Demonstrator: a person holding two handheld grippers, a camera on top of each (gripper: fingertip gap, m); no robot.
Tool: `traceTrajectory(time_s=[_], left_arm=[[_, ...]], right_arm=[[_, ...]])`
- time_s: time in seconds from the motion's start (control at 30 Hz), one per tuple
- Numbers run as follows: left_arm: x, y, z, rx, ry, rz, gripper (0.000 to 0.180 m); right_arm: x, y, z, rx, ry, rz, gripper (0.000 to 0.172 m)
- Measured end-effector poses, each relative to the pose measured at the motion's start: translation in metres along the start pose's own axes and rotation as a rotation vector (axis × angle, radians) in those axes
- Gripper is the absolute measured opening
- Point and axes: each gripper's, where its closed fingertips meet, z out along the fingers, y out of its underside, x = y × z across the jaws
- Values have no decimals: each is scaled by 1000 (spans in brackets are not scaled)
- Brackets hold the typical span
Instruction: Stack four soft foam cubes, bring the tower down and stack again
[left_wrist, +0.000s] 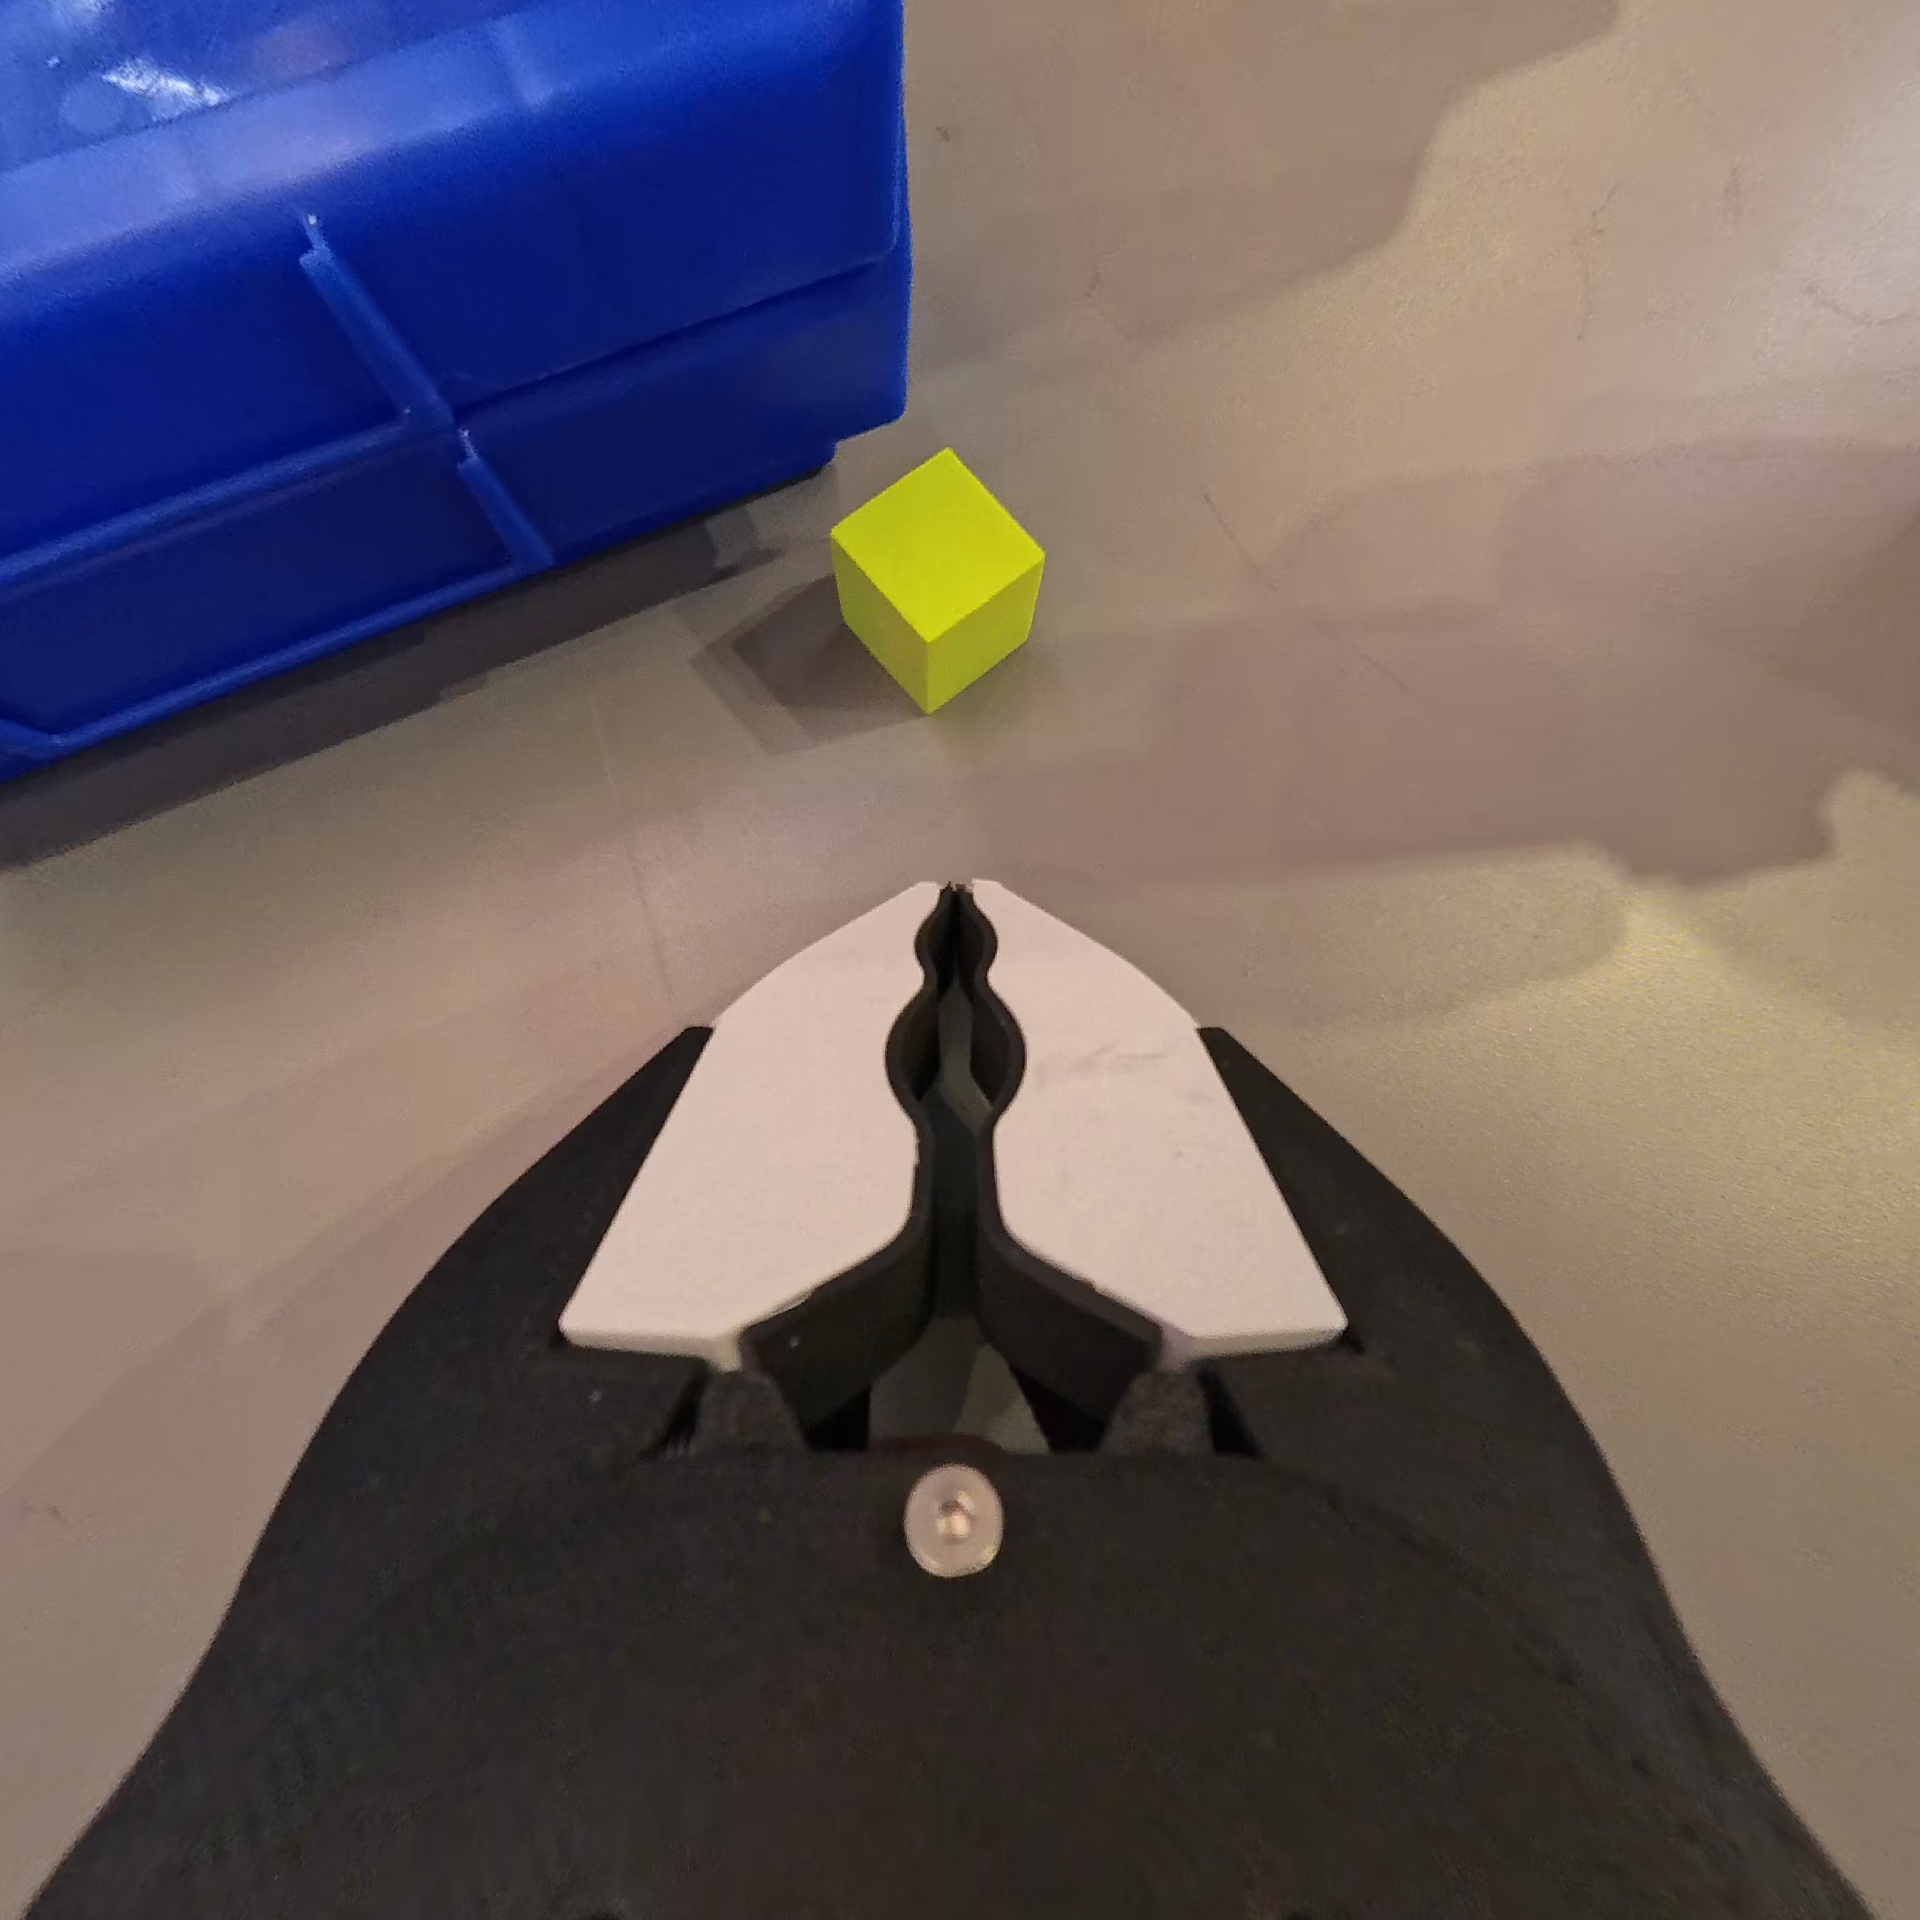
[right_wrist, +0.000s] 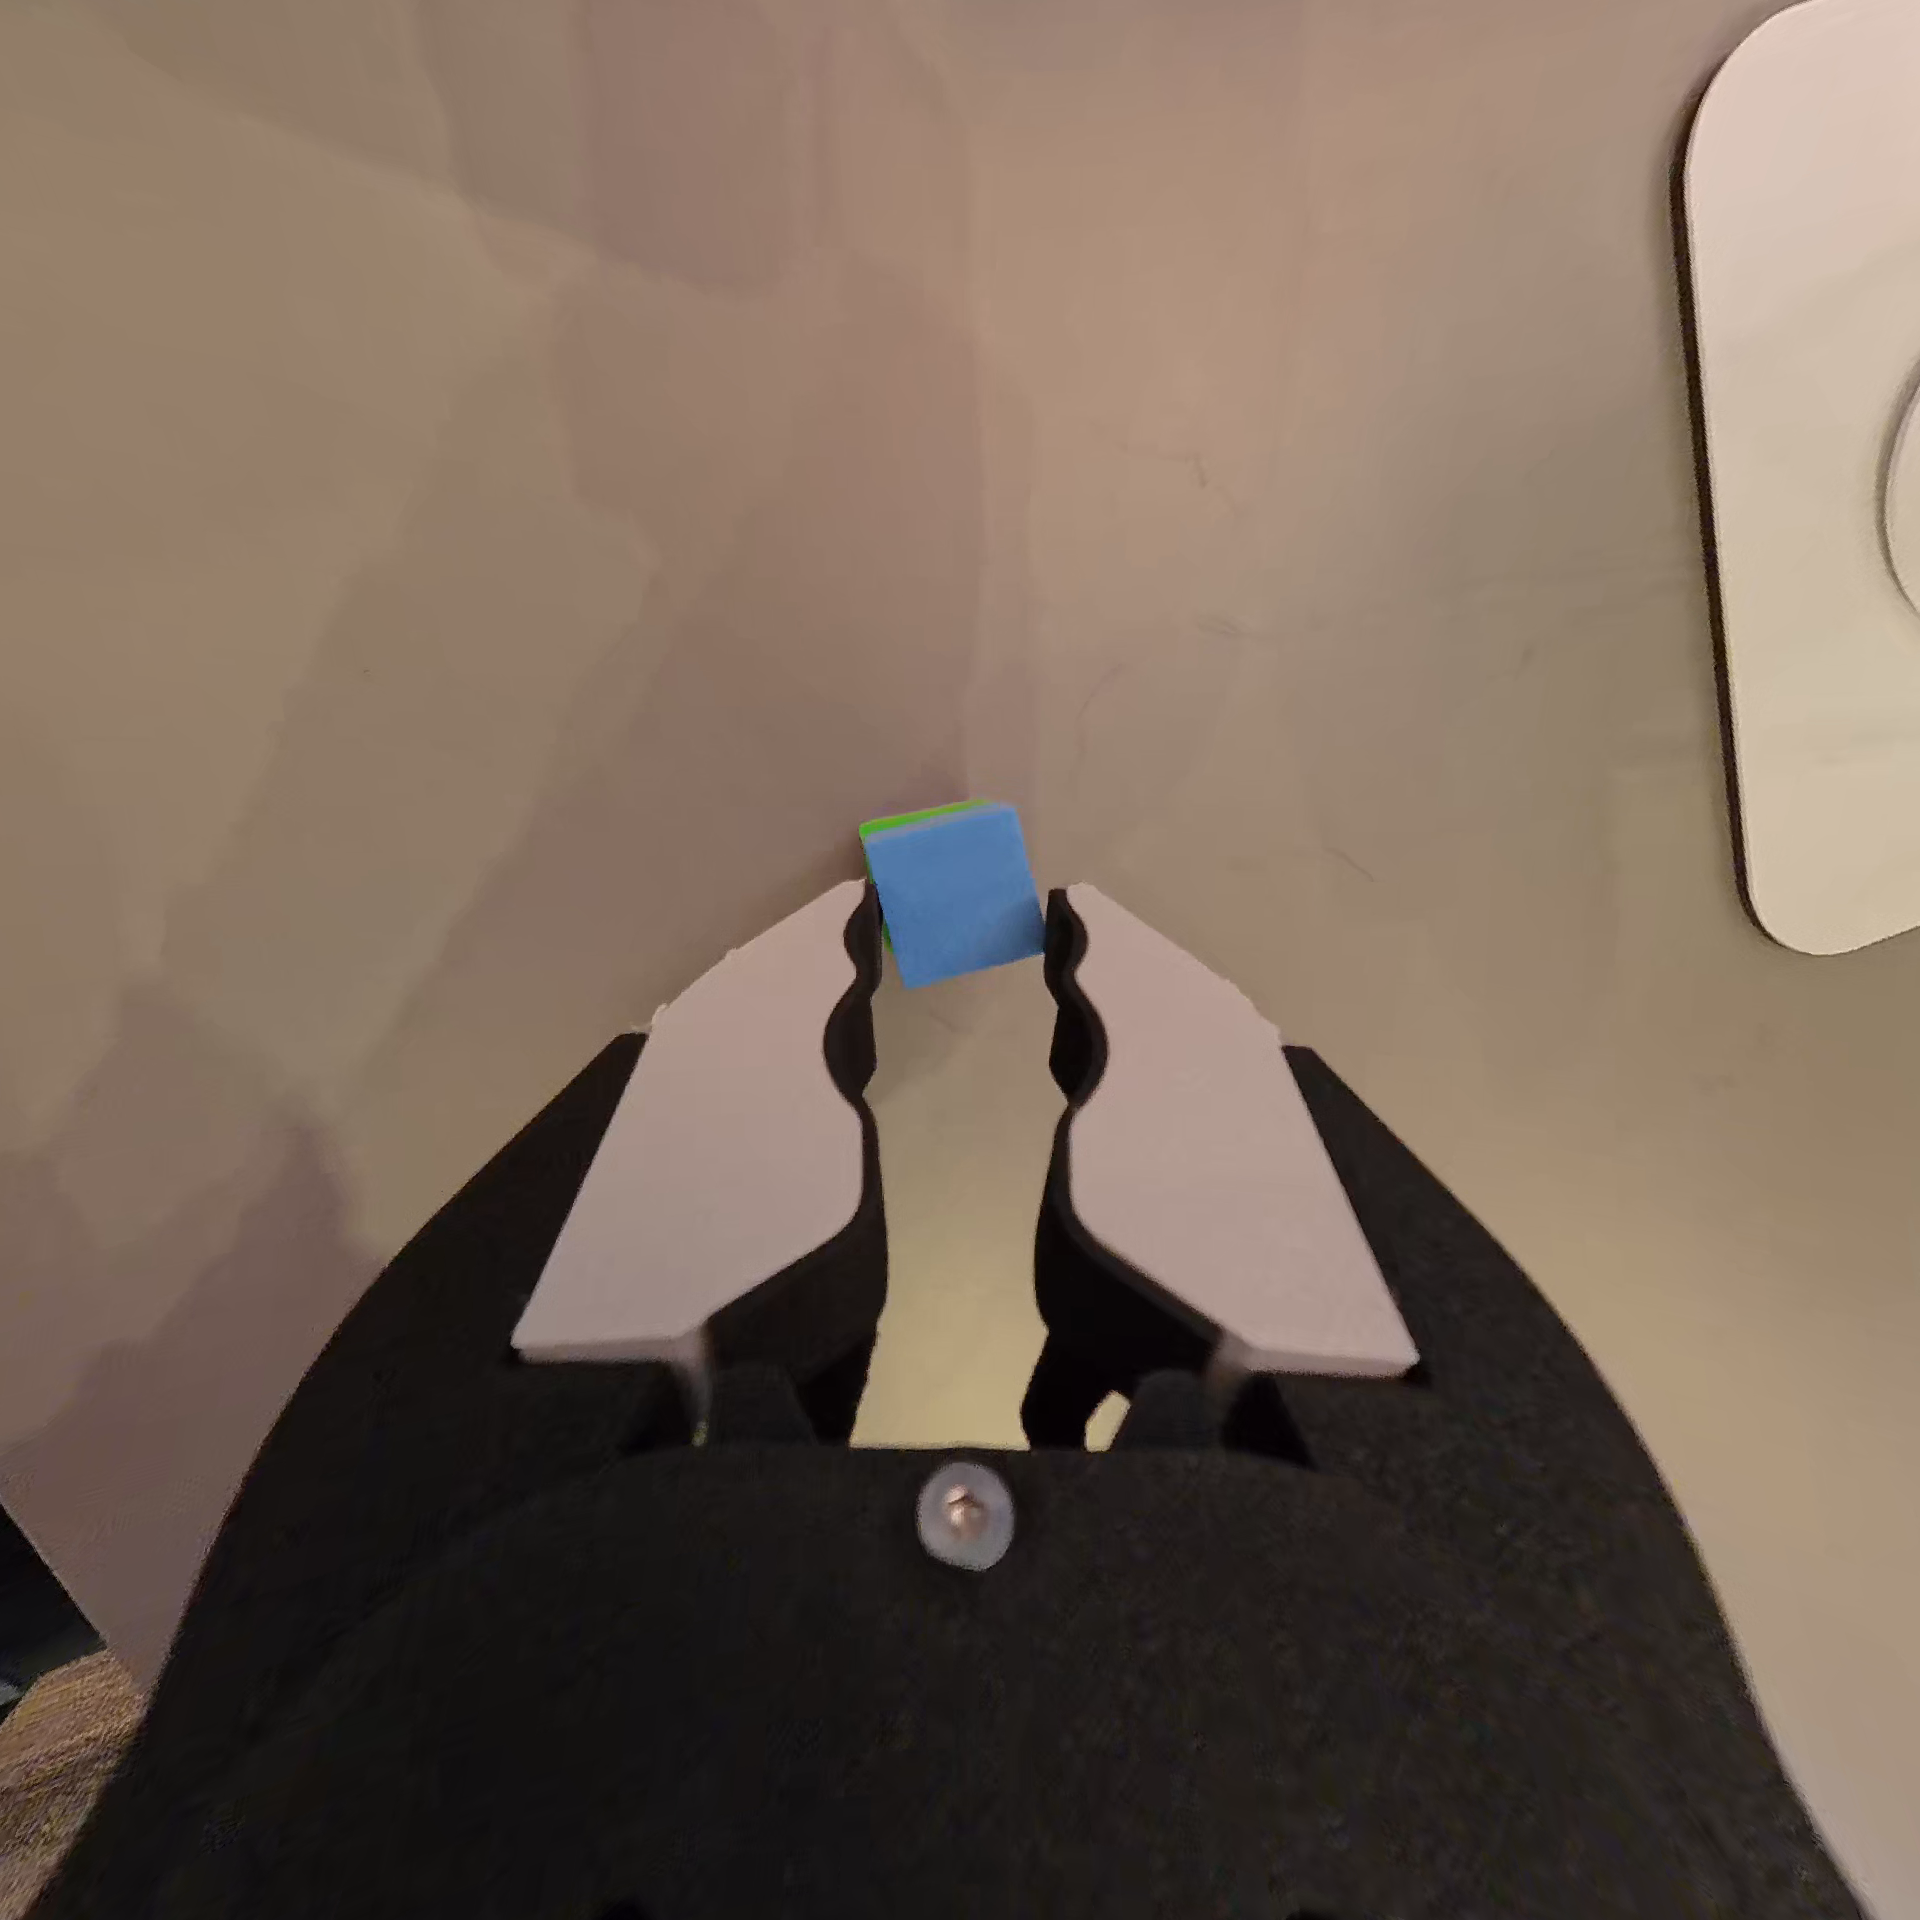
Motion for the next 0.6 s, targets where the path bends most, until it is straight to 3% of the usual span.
traceTrajectory(time_s=[0.6], left_arm=[[0, 0, 0, 0, -1, 1, 0]], right_arm=[[0, 0, 1, -18, 18, 7, 30]])
